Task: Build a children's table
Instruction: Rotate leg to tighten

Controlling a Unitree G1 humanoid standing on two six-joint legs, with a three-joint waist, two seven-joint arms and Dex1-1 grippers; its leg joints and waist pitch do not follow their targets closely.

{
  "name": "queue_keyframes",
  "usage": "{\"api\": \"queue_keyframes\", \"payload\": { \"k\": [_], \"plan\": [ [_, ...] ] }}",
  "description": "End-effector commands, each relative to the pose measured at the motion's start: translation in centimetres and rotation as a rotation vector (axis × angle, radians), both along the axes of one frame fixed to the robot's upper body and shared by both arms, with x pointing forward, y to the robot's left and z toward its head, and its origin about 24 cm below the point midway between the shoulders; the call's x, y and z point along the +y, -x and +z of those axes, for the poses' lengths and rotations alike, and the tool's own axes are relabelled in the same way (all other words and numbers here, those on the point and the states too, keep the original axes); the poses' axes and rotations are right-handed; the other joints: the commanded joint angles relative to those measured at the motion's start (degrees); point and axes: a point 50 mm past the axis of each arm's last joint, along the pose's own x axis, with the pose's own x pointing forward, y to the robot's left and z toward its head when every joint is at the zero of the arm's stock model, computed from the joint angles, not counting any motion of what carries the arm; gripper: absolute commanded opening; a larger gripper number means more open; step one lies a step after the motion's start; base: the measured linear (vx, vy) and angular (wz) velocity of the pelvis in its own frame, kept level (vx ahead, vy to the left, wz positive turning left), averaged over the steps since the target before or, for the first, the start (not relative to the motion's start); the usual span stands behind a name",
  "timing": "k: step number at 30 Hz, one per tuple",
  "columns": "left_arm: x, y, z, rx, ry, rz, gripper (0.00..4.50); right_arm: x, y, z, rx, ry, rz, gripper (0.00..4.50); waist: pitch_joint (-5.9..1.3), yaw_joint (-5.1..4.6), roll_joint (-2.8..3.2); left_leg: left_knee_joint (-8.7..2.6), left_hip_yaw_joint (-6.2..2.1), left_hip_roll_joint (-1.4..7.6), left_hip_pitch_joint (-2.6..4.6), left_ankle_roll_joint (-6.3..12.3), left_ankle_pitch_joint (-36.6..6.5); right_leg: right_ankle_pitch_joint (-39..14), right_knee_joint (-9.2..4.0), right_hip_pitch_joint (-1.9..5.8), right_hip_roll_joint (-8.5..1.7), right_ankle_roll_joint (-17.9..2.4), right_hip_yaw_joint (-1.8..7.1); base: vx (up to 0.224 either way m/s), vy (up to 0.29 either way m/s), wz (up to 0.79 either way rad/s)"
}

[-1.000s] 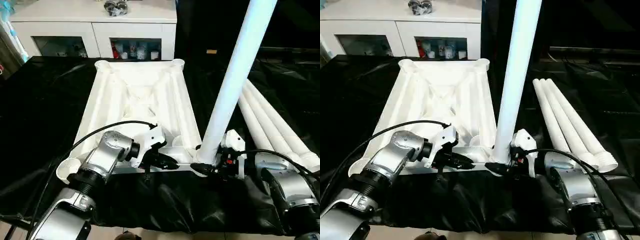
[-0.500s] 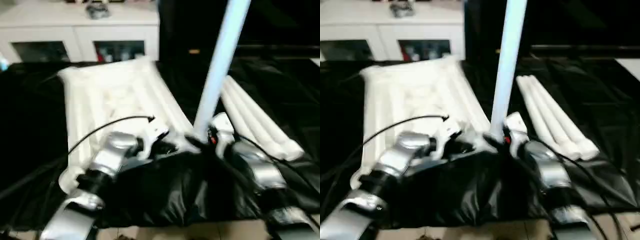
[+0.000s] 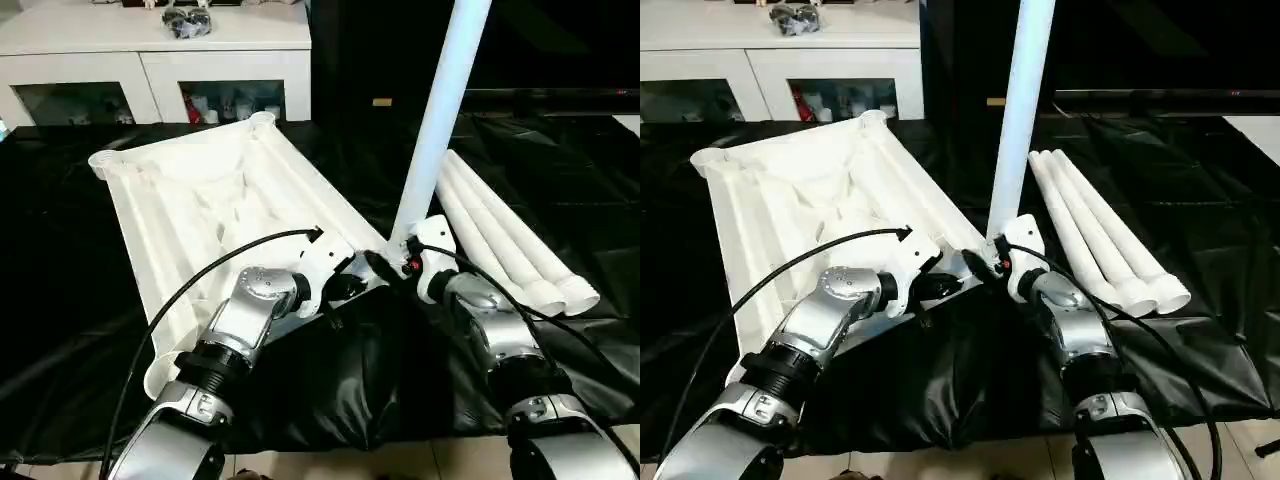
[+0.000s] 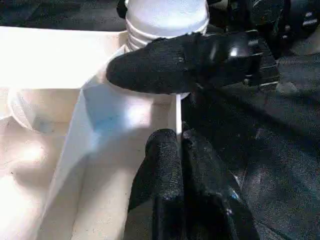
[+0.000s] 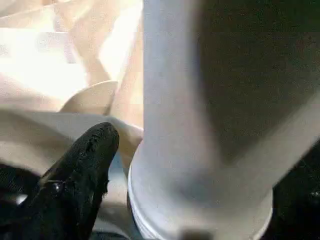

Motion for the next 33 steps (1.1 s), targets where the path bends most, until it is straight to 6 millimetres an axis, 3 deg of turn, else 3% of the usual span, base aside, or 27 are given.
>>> {"api": "queue_keyframes", "payload": {
  "k": [1, 4, 10, 15, 18, 21, 24, 33],
  "plan": [
    [-2.5, 0.7, 1.8, -0.057, 0.089, -0.173, 0.00, 2.7, 2.3, -2.0, 0.104, -0.024, 0.242, 3.96, -2.78, 0.41, -0.48, -5.34, -1.75, 2.95, 1.44, 0.75, -25.6, -22.7, -4.69, 1.27, -2.86, -9.5, 1.46, 0.000, 0.000, 0.00],
    [-1.7, 0.8, 1.7, -0.042, 0.075, -0.236, 0.00, 2.2, 3.8, -1.4, 0.103, -0.058, 0.393, 3.96, -3.04, 1.10, -0.45, -5.15, -1.34, 3.15, 1.38, 2.50, -21.0, -15.9, -4.03, 1.65, -2.70, -11.5, 1.67, 0.000, 0.000, 0.00],
    [-0.6, 0.8, 1.7, -0.020, 0.065, -0.344, 0.00, 1.1, 5.9, -1.0, 0.135, -0.055, 0.559, 3.96, -3.48, 2.34, -0.14, -4.51, -0.92, 3.35, 1.26, 4.91, -13.6, -8.6, -2.95, 2.20, -2.63, -14.3, 1.47, 0.000, 0.000, 0.00],
    [0.2, 1.0, 1.8, 0.001, 0.047, -0.436, 0.00, 0.4, 7.6, -0.7, 0.191, -0.059, 0.674, 3.96, -3.74, 3.54, 0.29, -4.24, -0.90, 3.57, 1.21, 5.78, -10.8, -4.4, -2.14, 2.40, -2.64, -15.4, 1.36, 0.000, 0.000, 0.00],
    [0.4, 0.8, 1.8, 0.007, 0.036, -0.449, 0.00, 0.4, 8.1, -0.7, 0.214, -0.058, 0.703, 3.81, -3.49, 3.80, 0.29, -4.44, -0.85, 3.53, 1.35, 4.75, -13.1, -7.6, -2.61, 2.34, -2.70, -15.3, 1.34, 0.000, 0.000, 0.00],
    [0.6, 0.8, 1.8, 0.010, 0.033, -0.462, 0.00, 0.5, 8.4, -0.7, 0.228, -0.058, 0.714, 3.64, -3.32, 3.81, 0.28, -4.79, -0.95, 3.52, 1.63, 2.68, -16.4, -13.2, -3.14, 2.18, -2.80, -14.0, 1.44, 0.000, 0.000, 0.00],
    [0.7, 0.8, 1.7, 0.013, 0.034, -0.468, 0.00, 0.6, 8.4, -0.7, 0.235, -0.057, 0.719, 3.44, -3.26, 3.75, 0.16, -4.96, -1.05, 3.54, 1.67, 1.62, -17.8, -15.6, -3.39, 2.08, -2.88, -13.1, 1.53, 0.000, 0.000, 0.00],
    [0.7, 0.8, 1.5, 0.005, 0.047, -0.406, 0.00, 0.9, 7.8, -1.0, 0.226, -0.062, 0.638, 2.79, -3.35, 3.73, -0.12, -4.79, -1.06, 3.45, 1.33, 2.22, -15.5, -14.1, -3.06, 2.18, -2.99, -13.3, 1.52, 0.000, 0.000, 0.00]
  ]
}}
